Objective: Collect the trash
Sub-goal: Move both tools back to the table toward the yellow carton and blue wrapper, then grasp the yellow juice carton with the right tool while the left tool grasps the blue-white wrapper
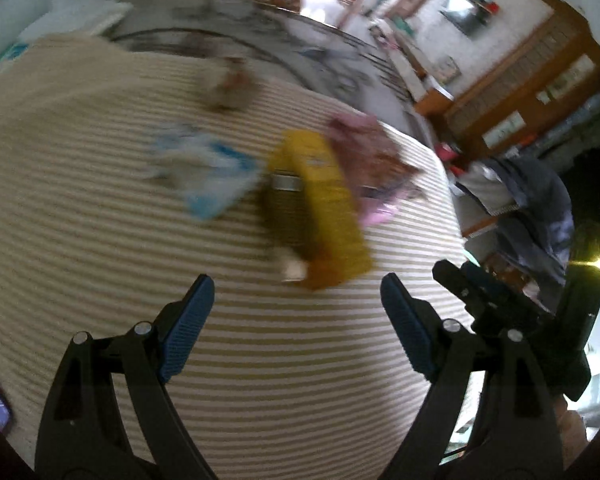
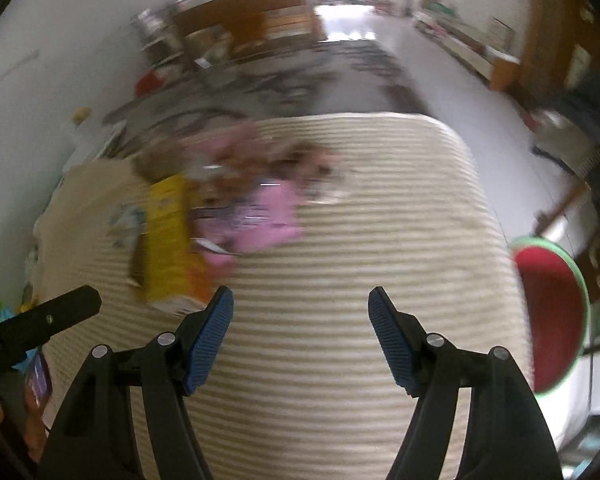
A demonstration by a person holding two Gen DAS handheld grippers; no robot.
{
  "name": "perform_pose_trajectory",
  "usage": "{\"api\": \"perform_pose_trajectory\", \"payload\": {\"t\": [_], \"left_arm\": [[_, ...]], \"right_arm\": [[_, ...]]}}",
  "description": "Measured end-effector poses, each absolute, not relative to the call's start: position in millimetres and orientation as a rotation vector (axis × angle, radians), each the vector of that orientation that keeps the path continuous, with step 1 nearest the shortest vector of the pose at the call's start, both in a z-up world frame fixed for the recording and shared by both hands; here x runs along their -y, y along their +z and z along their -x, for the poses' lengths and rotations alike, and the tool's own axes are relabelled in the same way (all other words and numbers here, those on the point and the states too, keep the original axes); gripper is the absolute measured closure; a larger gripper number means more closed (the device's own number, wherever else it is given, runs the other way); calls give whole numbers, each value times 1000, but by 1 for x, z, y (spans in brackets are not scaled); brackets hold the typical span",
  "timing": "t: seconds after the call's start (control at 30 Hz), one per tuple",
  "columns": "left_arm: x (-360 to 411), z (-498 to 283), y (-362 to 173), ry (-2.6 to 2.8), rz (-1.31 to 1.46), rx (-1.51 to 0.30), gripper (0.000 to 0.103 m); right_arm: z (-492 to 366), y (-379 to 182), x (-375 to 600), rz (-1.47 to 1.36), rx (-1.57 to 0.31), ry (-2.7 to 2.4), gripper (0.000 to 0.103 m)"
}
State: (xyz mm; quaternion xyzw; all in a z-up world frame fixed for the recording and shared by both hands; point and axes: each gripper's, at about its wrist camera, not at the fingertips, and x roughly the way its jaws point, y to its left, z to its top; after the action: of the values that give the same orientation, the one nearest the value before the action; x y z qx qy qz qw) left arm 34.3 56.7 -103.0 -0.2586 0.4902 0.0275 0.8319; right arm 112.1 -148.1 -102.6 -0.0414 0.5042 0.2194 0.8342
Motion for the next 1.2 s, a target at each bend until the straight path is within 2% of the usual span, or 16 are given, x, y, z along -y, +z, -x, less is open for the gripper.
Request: {"api": "perform_pose_trajectory", "payload": {"t": [0.27, 0.3, 0.33, 0.4, 0.67, 1.1, 1.2], "left_arm": [[-117, -2, -107, 139, 604, -1018, 20], [-122, 0, -108, 145, 611, -1016, 20], [-126, 1, -108, 147, 613, -1015, 20], [-131, 3, -109, 149, 618, -1016, 20], [-135, -9, -115, 125, 636, -1025, 20], [-129, -94, -141, 139, 710, -1043, 20], [-132, -108, -151, 178, 732, -1055, 20]], "right_arm": [[-108, -121, 74, 165, -1096, 549, 37], [-107, -125, 68, 176, -1105, 550, 43], [-106, -128, 65, 180, -1118, 551, 54], [-108, -134, 63, 174, -1148, 550, 64], [-94, -122, 88, 134, -1142, 550, 65], [-50, -126, 125, 122, -1196, 501, 64], [-48, -123, 128, 125, -1180, 499, 57]]}}
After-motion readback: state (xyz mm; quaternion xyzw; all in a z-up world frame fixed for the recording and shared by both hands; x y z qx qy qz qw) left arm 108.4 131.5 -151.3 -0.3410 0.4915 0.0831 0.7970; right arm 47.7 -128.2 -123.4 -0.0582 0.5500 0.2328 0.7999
